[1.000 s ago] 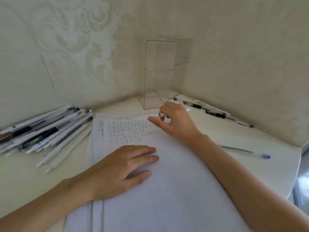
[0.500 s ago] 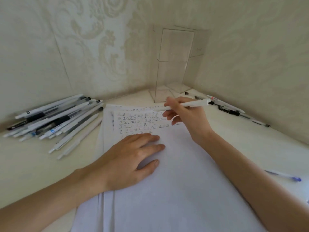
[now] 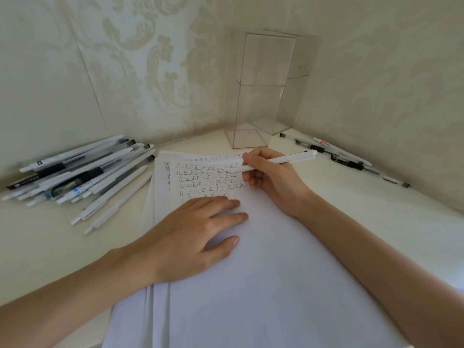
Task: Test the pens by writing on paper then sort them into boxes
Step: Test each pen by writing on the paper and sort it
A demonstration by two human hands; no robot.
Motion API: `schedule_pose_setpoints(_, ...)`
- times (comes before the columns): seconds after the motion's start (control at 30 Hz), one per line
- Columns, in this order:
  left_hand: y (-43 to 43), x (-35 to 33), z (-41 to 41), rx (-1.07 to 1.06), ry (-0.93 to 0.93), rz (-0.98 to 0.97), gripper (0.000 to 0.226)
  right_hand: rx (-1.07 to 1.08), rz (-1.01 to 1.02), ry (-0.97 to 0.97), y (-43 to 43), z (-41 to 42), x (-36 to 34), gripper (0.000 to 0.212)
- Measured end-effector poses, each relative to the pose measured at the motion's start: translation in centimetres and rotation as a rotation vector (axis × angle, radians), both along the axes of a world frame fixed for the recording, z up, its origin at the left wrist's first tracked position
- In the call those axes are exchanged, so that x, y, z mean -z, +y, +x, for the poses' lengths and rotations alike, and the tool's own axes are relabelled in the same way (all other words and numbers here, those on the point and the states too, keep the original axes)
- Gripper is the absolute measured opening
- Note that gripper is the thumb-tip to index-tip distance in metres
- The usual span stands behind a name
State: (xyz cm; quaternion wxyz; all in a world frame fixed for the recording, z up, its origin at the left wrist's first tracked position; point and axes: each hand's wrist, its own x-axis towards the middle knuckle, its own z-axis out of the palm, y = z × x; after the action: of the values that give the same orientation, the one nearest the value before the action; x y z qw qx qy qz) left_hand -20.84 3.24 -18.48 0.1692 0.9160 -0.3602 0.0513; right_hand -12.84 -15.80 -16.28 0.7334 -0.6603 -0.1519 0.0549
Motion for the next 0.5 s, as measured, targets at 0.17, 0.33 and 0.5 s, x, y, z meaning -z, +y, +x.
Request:
schedule_pose_setpoints(0.17,-0.1,-0.2,-0.1,-0.005,-0.019,0.015,0.053,0.106,-0.121,-0.066,0.2,-0.6,-0.2,0.017)
schedule_pose_setpoints(0.33,-0.1,-0.2,-0.2,-0.015,-0.029,0.010,0.051,0.197,-0.418,-0.134,0.8,-1.0,0.0,0.032)
schedule_pose_setpoints(0.5,-0.2,-0.2,-0.2,-0.019,-0.050,0.020,0.047,0.237,-0.483,-0.170,1.1,-1.0,0.1,0.028)
